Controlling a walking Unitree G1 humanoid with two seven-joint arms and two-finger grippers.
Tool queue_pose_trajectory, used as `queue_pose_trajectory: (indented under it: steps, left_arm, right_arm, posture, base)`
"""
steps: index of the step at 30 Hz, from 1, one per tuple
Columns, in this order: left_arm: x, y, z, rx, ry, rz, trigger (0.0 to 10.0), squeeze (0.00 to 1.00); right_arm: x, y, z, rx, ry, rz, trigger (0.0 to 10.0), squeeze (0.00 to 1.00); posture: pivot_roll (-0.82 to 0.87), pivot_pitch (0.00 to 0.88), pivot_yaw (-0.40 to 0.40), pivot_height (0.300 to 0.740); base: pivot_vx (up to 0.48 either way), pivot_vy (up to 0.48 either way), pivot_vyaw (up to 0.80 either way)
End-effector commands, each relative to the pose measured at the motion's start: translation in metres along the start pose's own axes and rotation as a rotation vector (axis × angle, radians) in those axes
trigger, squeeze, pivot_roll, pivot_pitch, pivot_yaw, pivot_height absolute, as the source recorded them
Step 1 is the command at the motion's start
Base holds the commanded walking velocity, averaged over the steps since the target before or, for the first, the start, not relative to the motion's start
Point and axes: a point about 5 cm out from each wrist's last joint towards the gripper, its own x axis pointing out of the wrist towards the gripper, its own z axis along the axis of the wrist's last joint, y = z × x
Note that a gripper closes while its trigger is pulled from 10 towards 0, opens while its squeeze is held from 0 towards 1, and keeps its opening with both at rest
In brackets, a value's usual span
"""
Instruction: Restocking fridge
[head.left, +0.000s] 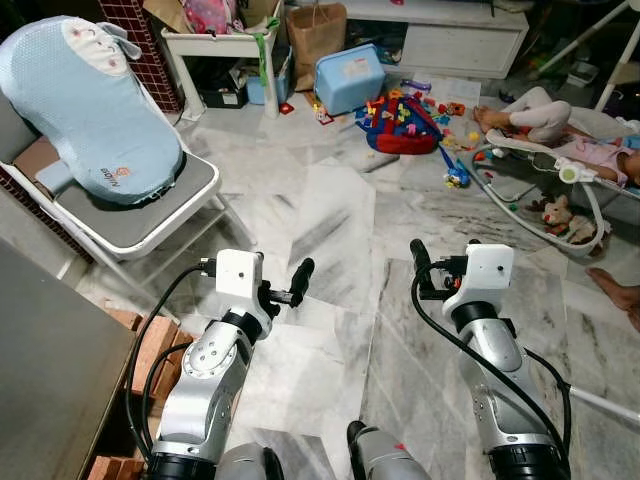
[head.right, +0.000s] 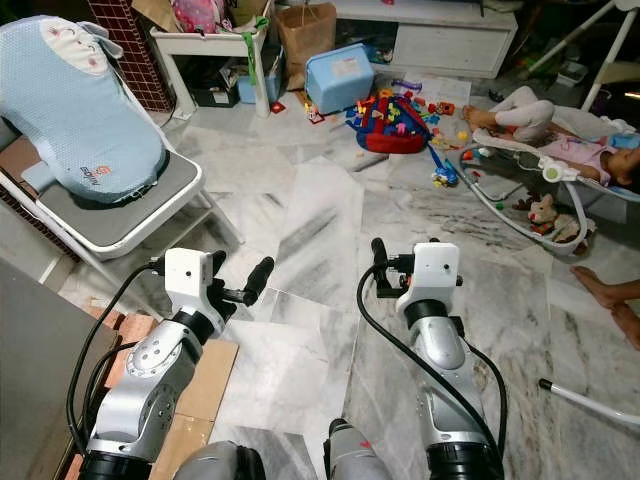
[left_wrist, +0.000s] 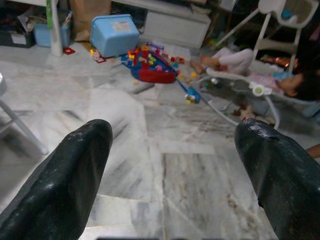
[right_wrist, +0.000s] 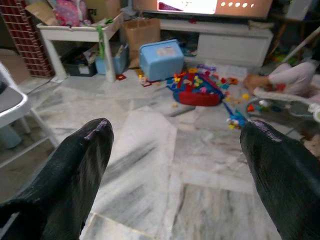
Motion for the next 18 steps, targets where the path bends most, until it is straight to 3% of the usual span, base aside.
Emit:
queue_pose_trajectory:
  steps: [1,18]
  left_arm:
    - [-0.0033,0.0048,0.0015,0.015,-0.003,0.012,10.0,0.0]
    - [-0.0052,-0.0007,0.005,0.018,-0.038,-0.056,10.0,0.0]
  right_arm:
    - [0.0005,0.0054,0.0008,0.007,-0.01,0.018,10.0,0.0]
    - [0.0014,0.0052,0.001,0.004,-0.011,0.012,10.0,0.0]
  posture:
    - [-0.05,0.113,0.038,0.74]
    - [-0.06,0.111,0.039,0.74]
  base:
    - [0.0,0.435,-0.64]
    - [0.016,0.018,-0.8]
